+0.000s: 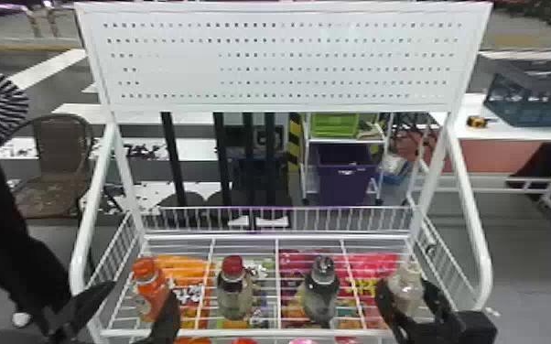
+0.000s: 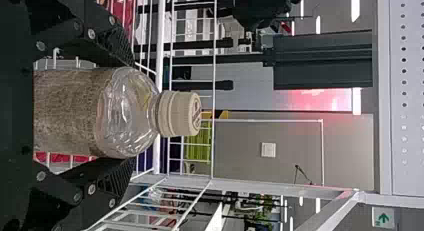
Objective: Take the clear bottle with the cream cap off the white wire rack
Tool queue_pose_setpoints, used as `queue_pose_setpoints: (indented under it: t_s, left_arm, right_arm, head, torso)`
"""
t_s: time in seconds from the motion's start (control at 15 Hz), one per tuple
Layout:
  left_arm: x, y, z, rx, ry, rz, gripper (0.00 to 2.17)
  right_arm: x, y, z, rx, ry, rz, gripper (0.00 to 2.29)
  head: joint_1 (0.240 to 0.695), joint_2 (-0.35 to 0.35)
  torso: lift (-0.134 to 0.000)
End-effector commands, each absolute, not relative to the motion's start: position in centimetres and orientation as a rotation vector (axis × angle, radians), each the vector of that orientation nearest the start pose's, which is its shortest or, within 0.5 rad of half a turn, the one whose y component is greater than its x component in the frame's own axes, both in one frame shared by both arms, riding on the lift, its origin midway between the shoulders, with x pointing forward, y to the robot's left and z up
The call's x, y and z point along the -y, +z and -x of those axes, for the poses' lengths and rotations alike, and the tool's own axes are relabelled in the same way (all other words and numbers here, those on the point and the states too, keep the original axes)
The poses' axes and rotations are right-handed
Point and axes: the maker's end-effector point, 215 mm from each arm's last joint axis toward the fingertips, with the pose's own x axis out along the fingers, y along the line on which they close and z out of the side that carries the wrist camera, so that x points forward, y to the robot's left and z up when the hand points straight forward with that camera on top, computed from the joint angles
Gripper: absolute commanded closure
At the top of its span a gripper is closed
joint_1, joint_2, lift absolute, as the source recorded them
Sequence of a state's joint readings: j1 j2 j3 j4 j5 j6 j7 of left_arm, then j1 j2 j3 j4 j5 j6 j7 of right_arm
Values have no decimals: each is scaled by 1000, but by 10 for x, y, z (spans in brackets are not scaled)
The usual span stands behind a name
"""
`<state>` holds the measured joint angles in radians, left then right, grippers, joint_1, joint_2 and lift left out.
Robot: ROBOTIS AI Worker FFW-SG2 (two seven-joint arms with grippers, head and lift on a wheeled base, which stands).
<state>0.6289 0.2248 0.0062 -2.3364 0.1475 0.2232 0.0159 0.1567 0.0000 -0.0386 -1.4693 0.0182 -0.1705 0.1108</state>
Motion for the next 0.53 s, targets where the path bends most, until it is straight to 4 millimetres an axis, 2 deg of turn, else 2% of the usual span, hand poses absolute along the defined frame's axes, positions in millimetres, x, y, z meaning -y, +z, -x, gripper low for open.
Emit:
queue_pose_setpoints:
  t_s: [0.0, 0.13, 0.2, 0.47]
  left_arm:
    - [-223, -299, -415, -95, -131, -45, 130]
    - [-221, -299, -414, -97, -132, -44, 130]
    - [-221, -298, -414, -96, -134, -44, 130]
    - [-219, -292, -412, -87, -135, -43, 130]
  right_arm:
    - [228, -435, -526, -93, 71, 17, 1021]
    - [234, -424, -519, -74, 56, 16, 1021]
    - [235, -425, -513, -89, 55, 16, 1021]
    - [236, -382, -483, -74, 62, 32, 1018]
  head:
    - [499, 0]
    - [499, 0]
    - [499, 0]
    - [499, 0]
  torso:
    - [0]
    - [0]
    - [0]
    - [0]
